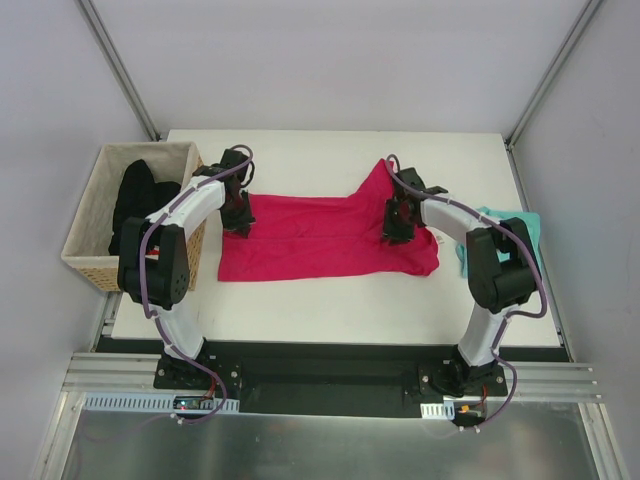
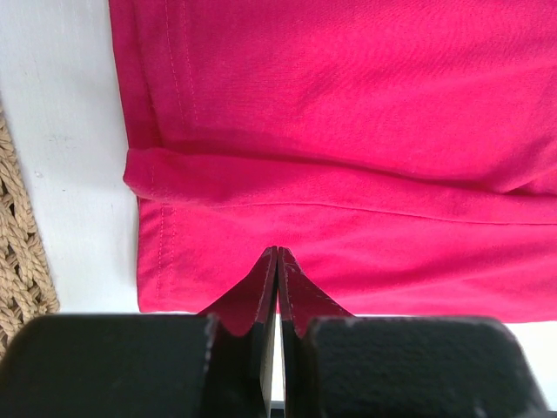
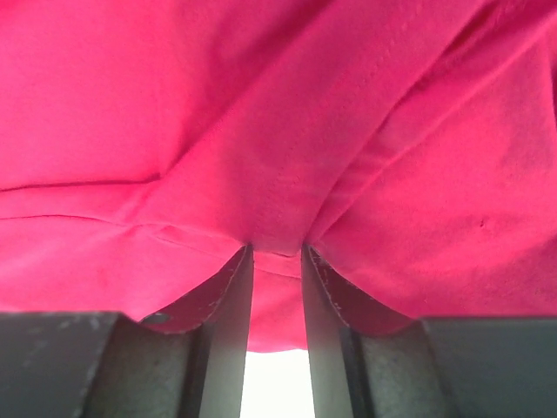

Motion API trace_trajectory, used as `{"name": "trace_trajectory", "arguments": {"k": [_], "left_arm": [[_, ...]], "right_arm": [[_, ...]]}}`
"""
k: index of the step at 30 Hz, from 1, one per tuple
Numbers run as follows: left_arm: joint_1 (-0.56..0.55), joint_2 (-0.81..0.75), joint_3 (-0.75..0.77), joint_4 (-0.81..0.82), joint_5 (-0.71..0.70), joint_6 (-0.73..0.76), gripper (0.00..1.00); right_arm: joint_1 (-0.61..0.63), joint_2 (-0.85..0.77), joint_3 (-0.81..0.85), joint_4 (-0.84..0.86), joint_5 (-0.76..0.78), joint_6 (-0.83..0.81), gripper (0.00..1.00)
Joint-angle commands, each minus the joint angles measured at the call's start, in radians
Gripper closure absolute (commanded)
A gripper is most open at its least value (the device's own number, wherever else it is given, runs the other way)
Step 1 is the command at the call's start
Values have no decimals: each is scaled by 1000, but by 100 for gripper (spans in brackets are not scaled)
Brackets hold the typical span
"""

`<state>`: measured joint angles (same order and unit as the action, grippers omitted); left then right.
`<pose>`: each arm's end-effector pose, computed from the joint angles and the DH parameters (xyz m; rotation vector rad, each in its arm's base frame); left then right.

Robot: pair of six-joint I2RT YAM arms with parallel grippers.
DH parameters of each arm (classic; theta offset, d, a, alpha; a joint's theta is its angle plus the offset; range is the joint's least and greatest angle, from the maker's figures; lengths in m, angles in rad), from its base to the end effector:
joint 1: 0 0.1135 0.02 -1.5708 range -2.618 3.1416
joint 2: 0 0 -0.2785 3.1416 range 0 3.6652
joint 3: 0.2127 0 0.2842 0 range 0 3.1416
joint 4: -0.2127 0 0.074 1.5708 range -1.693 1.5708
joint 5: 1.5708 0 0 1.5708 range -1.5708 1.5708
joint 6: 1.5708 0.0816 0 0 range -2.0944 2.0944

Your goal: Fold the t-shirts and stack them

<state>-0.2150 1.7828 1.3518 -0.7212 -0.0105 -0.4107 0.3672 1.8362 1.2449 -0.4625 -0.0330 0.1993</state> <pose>0.4098 -0.0886 0.1821 -0.2702 2.7220 -0.1652 0.4041 0.1583 0.1420 -0.2332 2.6340 0.2373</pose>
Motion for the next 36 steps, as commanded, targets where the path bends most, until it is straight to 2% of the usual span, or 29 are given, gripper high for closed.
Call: {"name": "trace_trajectory", "arguments": {"k": [1, 10, 13, 16, 22, 28, 36], "left_arm": [[-1, 3, 33, -23, -13, 7, 100], [-1, 3, 24, -26, -20, 9, 100], [-1, 1, 23, -26, -28, 10, 100], [-1, 1, 24, -26, -32, 10, 100], [-1, 17, 40, -27, -26, 12, 100], [-1, 30, 56, -27, -17, 16, 100], [-1, 30, 49, -27, -22, 18, 100]], "right_arm": [[4, -69, -24, 25, 13, 29, 68], [6, -19, 5, 27, 10, 23, 68], [4, 6, 33, 19, 2, 20, 74], [4, 18, 53, 13, -4, 17, 86], [4, 21, 74, -2, 2, 11, 99], [4, 26, 117, -28, 16, -11, 99], [-2, 118, 290, -82, 2, -60, 99]]}}
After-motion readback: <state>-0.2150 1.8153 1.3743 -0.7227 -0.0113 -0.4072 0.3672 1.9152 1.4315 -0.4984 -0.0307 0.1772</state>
